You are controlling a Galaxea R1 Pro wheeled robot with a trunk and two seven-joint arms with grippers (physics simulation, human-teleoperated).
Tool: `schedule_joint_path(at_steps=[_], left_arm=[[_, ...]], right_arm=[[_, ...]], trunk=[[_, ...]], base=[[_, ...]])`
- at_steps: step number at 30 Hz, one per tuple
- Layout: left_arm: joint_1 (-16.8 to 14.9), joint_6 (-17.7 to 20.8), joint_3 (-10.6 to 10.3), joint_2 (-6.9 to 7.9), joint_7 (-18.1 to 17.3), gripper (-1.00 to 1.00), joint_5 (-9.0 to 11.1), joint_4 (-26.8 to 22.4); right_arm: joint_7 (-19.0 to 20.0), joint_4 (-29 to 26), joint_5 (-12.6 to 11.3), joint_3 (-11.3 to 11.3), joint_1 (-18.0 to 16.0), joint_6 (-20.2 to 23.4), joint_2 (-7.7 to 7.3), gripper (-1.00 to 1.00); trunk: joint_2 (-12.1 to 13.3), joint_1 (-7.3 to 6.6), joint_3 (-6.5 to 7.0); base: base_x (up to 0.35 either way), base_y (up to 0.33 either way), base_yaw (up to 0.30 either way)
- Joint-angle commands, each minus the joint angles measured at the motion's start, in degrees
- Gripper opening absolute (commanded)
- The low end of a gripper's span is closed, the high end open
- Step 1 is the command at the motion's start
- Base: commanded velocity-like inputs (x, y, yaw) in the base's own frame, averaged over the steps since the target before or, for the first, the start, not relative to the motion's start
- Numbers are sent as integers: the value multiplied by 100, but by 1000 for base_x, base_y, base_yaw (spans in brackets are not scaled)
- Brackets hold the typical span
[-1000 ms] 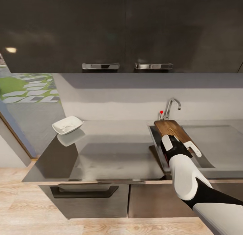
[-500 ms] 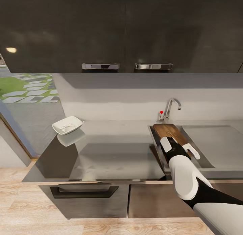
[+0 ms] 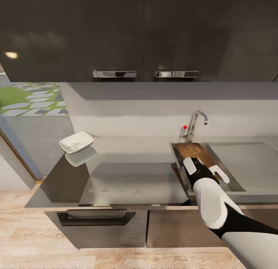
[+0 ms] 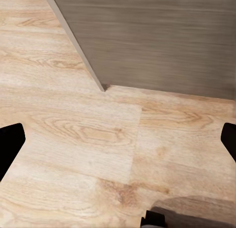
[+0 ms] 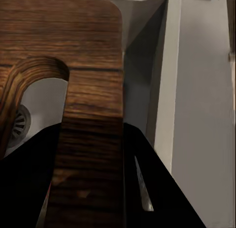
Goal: In the kitchen, take the Vidalia onion out of the sink, dice it on the chopping board with the paring knife, put the diced onion into the bowl on the countertop, then place both the paring knife and the chopping board into the sink.
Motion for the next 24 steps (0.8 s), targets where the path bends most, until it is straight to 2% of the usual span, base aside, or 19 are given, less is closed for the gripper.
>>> schedule_joint_path(at_steps=[1,5,11,19,24], left_arm=[[-11,-35,-7,-2,-11,100,31,22],[-10,-34,-3,0,-11,100,31,22],[-6,-34,-3,4,-11,100,31,22],[-4,-34,-5,4,-11,100,31,22],[-4,-34,-4,4,-11,100,31,22]], right_arm=[[-55,-16,-28,-1,-6,-34,-11,-100],[-133,-24,-27,5,-6,-43,-78,-100],[-142,-24,-27,6,-6,-52,-80,-100],[-142,-16,-27,6,-6,-55,-81,-100],[-142,-9,-27,6,-6,-55,-82,-100]], trunk=[[-13,3,-21],[-13,3,-58],[-13,3,-109],[-13,3,-116],[-13,3,-116]], base=[[0,0,0],[0,0,0],[2,0,0],[181,0,0],[36,0,0]])
